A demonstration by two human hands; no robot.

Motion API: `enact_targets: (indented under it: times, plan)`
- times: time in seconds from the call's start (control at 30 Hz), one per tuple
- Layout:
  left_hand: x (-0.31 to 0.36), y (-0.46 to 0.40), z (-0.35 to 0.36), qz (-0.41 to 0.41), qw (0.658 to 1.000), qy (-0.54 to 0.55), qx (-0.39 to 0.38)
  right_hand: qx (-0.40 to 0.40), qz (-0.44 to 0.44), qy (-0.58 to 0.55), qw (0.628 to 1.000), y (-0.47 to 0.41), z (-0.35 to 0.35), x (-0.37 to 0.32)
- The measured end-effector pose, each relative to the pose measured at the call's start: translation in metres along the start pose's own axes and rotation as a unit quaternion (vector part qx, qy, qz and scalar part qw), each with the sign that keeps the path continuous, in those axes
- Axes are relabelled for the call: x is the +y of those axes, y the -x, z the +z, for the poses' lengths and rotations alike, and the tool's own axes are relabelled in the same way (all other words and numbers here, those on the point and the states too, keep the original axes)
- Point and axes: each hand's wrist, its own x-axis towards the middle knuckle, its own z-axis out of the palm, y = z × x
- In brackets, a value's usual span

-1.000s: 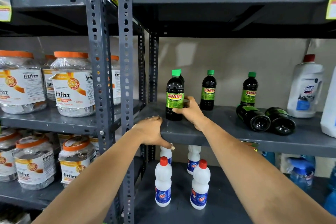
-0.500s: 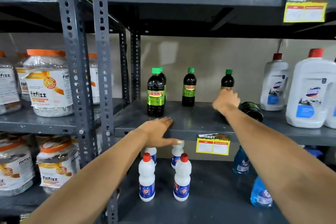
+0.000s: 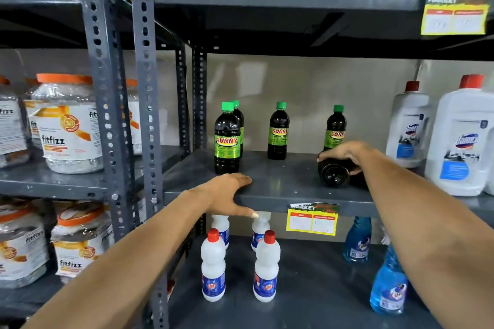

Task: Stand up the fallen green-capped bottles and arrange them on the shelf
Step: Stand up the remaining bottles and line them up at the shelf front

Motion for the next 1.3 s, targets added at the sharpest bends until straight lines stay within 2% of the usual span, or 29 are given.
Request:
enact_targets:
  times: [0.13, 0.2, 0.4, 0.6, 0.7, 0.87, 1.0, 1.13, 1.3]
  plan:
    - [0.0, -0.006, -0.004, -0.004, 1.0, 0.0, 0.002, 0.056, -0.065, -0.177, 0.98, 0.0, 0.02, 0.007]
    - [0.0, -0.009, -0.008, -0.005, 1.0, -0.008, -0.005, 0.103, -0.083, -0.218, 0.967, -0.001, 0.032, 0.004]
    - [-0.002, -0.014, -0.004, -0.024, 0.999, 0.025, 0.001, 0.192, -0.146, -0.194, 0.951, 0.022, 0.067, -0.027]
    - [-0.005, -0.016, 0.004, -0.015, 0.999, 0.039, 0.007, 0.228, -0.238, -0.186, 0.926, 0.026, 0.092, -0.027]
    - [-0.006, -0.018, 0.006, -0.017, 0.999, 0.047, 0.004, 0.216, -0.254, -0.206, 0.92, 0.024, 0.096, -0.022]
    - [-0.008, -0.019, 0.008, -0.013, 0.999, 0.045, 0.01, 0.063, -0.231, -0.333, 0.912, 0.009, 0.095, -0.021]
    - [-0.008, -0.019, 0.008, -0.015, 0.999, 0.046, 0.014, 0.066, -0.231, -0.328, 0.914, 0.007, 0.095, -0.019]
    - [-0.008, -0.018, 0.009, -0.017, 0.999, 0.047, 0.018, 0.017, -0.243, -0.358, 0.901, 0.004, 0.095, -0.021]
    - [-0.006, -0.018, 0.009, -0.019, 0.999, 0.046, 0.022, 0.031, -0.253, -0.344, 0.904, 0.006, 0.097, -0.018]
